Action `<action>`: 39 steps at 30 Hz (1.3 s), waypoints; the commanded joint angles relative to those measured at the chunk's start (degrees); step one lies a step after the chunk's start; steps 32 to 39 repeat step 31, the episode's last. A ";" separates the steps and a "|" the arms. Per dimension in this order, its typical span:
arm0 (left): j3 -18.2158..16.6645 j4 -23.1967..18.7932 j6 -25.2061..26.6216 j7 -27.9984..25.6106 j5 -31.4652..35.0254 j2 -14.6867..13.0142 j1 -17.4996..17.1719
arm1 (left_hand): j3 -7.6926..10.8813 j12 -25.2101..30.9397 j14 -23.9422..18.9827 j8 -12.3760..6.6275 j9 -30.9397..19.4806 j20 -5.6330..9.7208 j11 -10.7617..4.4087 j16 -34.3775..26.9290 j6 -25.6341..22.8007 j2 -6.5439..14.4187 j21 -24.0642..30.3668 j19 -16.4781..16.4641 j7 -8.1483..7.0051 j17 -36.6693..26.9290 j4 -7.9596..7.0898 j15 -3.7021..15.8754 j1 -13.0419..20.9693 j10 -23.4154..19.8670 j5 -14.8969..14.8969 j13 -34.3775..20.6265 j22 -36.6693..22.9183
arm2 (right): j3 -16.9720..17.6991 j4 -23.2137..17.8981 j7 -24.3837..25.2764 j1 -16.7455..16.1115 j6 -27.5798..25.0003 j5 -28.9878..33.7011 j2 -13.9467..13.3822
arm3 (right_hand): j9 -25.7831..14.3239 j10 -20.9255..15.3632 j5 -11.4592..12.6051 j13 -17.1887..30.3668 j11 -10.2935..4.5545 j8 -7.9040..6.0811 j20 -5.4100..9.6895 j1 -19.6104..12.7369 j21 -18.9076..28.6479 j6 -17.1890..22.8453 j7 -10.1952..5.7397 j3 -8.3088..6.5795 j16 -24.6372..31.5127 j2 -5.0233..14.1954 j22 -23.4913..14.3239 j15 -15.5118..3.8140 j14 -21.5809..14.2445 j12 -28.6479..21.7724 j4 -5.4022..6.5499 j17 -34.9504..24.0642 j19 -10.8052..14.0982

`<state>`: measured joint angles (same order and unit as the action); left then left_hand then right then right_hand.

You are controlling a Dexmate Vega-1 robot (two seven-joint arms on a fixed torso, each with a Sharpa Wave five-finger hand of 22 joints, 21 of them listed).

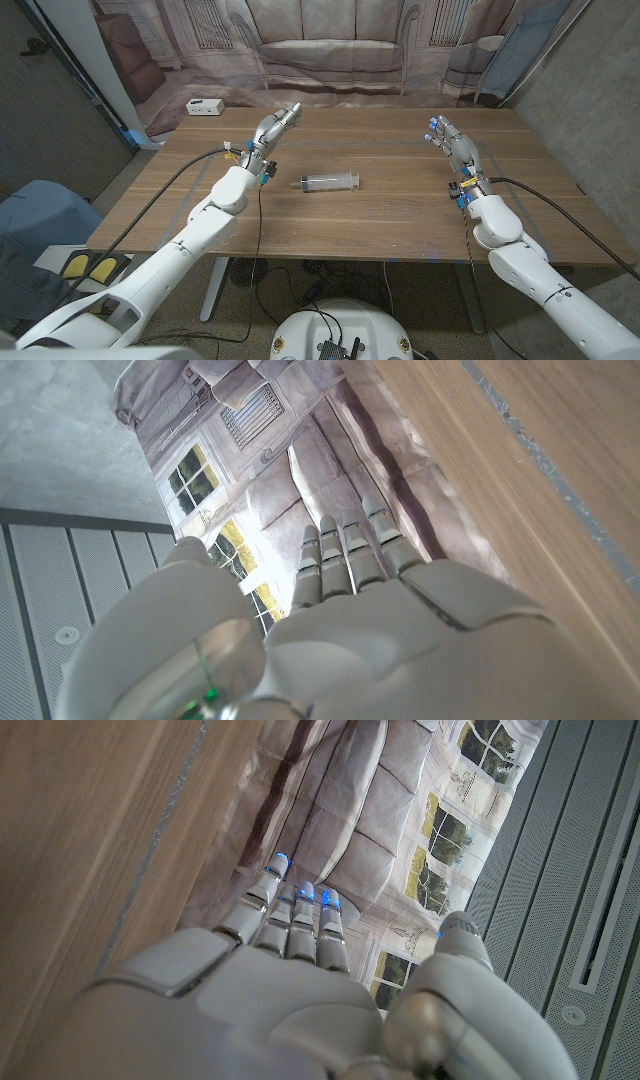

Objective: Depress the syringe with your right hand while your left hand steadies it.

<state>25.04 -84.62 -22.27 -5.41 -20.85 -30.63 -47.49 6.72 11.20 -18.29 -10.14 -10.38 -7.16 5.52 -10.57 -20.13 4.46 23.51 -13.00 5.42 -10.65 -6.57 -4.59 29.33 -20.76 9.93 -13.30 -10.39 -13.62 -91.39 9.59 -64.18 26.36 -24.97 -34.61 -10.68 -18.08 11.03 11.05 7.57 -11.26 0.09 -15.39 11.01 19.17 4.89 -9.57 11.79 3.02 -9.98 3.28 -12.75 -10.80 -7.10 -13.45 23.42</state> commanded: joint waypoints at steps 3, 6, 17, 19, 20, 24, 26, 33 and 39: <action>-2.29 1.03 2.36 2.05 -7.78 0.97 -1.73 | -0.50 -0.21 1.00 0.16 -0.10 -0.11 0.12 0.22 0.92 -0.12 -0.58 0.80 -0.03 -0.17 -0.16 -0.03 -0.58 0.89 0.40 -0.06 -0.13 | -0.57 3.41 -2.71 0.62 0.56 -5.40 1.10 | -0.19 0.56 -0.22 0.22 0.05 -0.03 0.06 0.72 -0.13 -0.02 -0.36 0.23 -0.09 -0.15 -0.10 -0.21 0.72 -0.05 0.06 -0.08 -0.54; -2.38 1.06 2.77 1.92 -8.28 0.93 -2.15 | -0.58 -0.19 1.51 0.15 -0.09 -0.05 0.26 0.29 1.23 -0.13 -0.83 1.12 0.09 -0.15 -0.18 -0.18 -0.78 1.14 0.42 0.00 -0.12 | -0.60 3.86 -2.70 0.68 0.54 -5.83 1.31 | -0.19 0.84 -0.20 0.21 -0.03 0.35 0.13 0.65 -0.14 -1.00 -0.53 0.24 -0.17 -0.18 -0.10 -0.18 1.01 -0.02 0.00 -0.05 -0.72; -2.59 0.80 3.10 1.52 -9.48 0.87 -3.86 | -0.70 -0.06 1.84 0.07 -0.08 0.31 0.42 0.17 1.71 -0.11 -1.27 1.63 0.24 -0.12 -0.20 -0.29 -1.15 1.36 0.47 0.13 -0.10 | -0.92 4.77 -2.91 0.80 0.59 -6.36 1.44 | -0.16 1.69 -0.22 0.21 0.05 0.48 0.33 0.96 -0.20 -1.60 -0.48 0.41 -0.30 -0.32 -0.08 -0.24 1.66 0.10 0.10 -0.05 -1.25; -2.75 0.32 3.08 1.15 -9.39 0.71 -4.20 | -0.72 -0.03 1.85 0.05 -0.08 0.30 0.35 0.15 1.75 -0.10 -1.33 1.69 0.26 -0.11 -0.20 -0.29 -1.20 1.36 0.48 0.14 -0.10 | -0.96 4.70 -2.98 0.83 0.44 -6.52 1.39 | -0.16 1.72 -0.22 0.21 0.07 0.49 0.40 0.94 -0.21 -1.66 -0.40 0.42 -0.33 -0.36 -0.07 -0.25 1.74 0.09 0.07 -0.03 -1.31; -2.82 0.02 3.14 0.89 -9.31 0.61 -4.38 | -0.73 -0.02 1.85 0.05 -0.08 0.32 0.39 0.13 1.79 -0.10 -1.35 1.68 0.31 -0.11 -0.20 -0.25 -1.22 1.37 0.48 0.15 -0.09 | -1.03 4.77 -3.13 0.91 0.46 -6.49 1.33 | -0.15 1.81 -0.22 0.21 0.03 0.48 0.39 0.96 -0.21 -1.66 -0.40 0.43 -0.34 -0.37 -0.07 -0.27 1.79 0.10 0.08 -0.03 -1.35; -2.93 -0.58 3.53 0.62 -9.36 0.32 -4.73 | -0.77 0.12 1.87 -0.05 -0.07 0.49 0.34 0.06 1.77 -0.09 -1.46 1.70 0.31 -0.10 -0.19 -0.23 -1.34 1.20 0.50 0.20 -0.09 | -1.23 5.00 -3.87 1.25 0.76 -7.14 1.58 | -0.15 1.87 -0.21 0.21 0.01 0.48 0.34 0.96 -0.24 -1.74 -0.38 0.45 -0.35 -0.44 -0.07 -0.19 1.88 0.07 0.05 0.00 -1.50; -2.96 -0.49 3.41 0.56 -9.40 0.40 -4.81 | -0.77 0.16 1.85 -0.09 -0.07 0.43 0.35 0.03 1.72 -0.09 -1.50 1.72 0.37 -0.09 -0.18 -0.24 -1.37 1.15 0.50 0.21 -0.08 | -1.33 5.06 -3.88 1.38 0.79 -7.10 1.65 | -0.15 1.93 -0.21 0.21 0.04 0.47 0.34 1.02 -0.23 -1.77 -0.36 0.47 -0.36 -0.43 -0.06 -0.18 1.95 0.06 0.08 -0.01 -1.54; -3.18 -0.23 2.80 0.16 -9.50 0.74 -5.06 | -0.80 0.29 1.91 -0.30 -0.07 0.40 0.24 -0.02 1.36 -0.05 -1.64 1.74 0.48 -0.07 -0.15 -0.24 -1.49 1.01 0.52 0.27 -0.07 | -1.55 5.16 -3.88 1.74 0.36 -7.11 1.63 | -0.14 1.98 -0.19 0.21 0.06 0.44 0.35 1.04 -0.21 -1.77 -0.31 0.47 -0.35 -0.40 -0.06 -0.10 2.02 0.03 0.09 0.00 -1.59; -3.18 -0.23 2.80 0.16 -9.50 0.74 -5.06 | -0.80 0.29 1.91 -0.30 -0.07 0.40 0.24 -0.02 1.36 -0.05 -1.64 1.74 0.48 -0.07 -0.15 -0.24 -1.49 1.01 0.52 0.27 -0.07 | -1.55 5.16 -3.88 1.74 0.36 -7.11 1.63 | -0.14 1.98 -0.19 0.21 0.06 0.44 0.35 1.04 -0.21 -1.77 -0.31 0.47 -0.35 -0.40 -0.06 -0.10 2.02 0.03 0.09 0.00 -1.59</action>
